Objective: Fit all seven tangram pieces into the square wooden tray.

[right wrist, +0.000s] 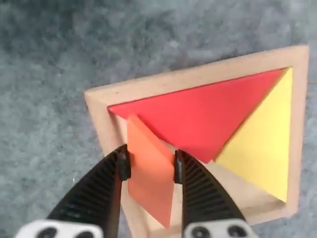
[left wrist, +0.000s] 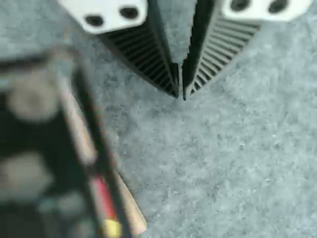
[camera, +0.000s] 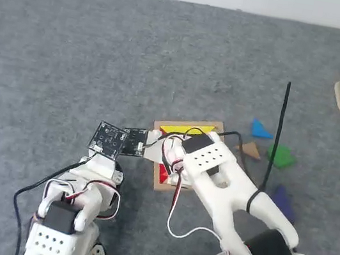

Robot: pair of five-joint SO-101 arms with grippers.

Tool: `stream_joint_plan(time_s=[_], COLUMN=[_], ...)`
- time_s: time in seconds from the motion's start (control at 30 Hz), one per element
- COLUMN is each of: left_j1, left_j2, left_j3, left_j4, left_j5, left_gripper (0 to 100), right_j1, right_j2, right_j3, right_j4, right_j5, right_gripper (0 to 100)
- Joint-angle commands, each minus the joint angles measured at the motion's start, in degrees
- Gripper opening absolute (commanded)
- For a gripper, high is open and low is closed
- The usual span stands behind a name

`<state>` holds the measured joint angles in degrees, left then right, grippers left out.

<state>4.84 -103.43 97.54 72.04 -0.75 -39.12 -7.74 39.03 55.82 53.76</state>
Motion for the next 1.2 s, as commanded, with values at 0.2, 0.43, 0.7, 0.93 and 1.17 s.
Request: stream_joint_plan(time_s=[0.2,0.43,0.7,0.93,1.17], left_j1=[-0.35,-0.35,-0.35,-0.35,-0.35], left_j2=[-1.14,-1.14,-1.14,-1.14,-1.14], left_j3=[-1.01,-1.01,-1.01,-1.01,-1.01], left_j4=[0.35,0.35,0.35,0.35,0.35], left_j5=[0.53,0.53,0.53,0.53,0.53], left_gripper=[1,1,1,1,1], right_j1=[-0.57,-0.22,-0.22,-0.22,-0.22], right_j2=[-3.74,-3.82,-3.82,-4.09,-3.82], right_j3=[-0.18,-0.18,-0.18,-0.18,-0.18], right_j4=[1.27,3.65,3.65,3.21,3.65], right_j5=[-0.88,2.37,1.85,-0.44,-0.53], right_gripper=[0.9,0.9,11.0,11.5,11.9])
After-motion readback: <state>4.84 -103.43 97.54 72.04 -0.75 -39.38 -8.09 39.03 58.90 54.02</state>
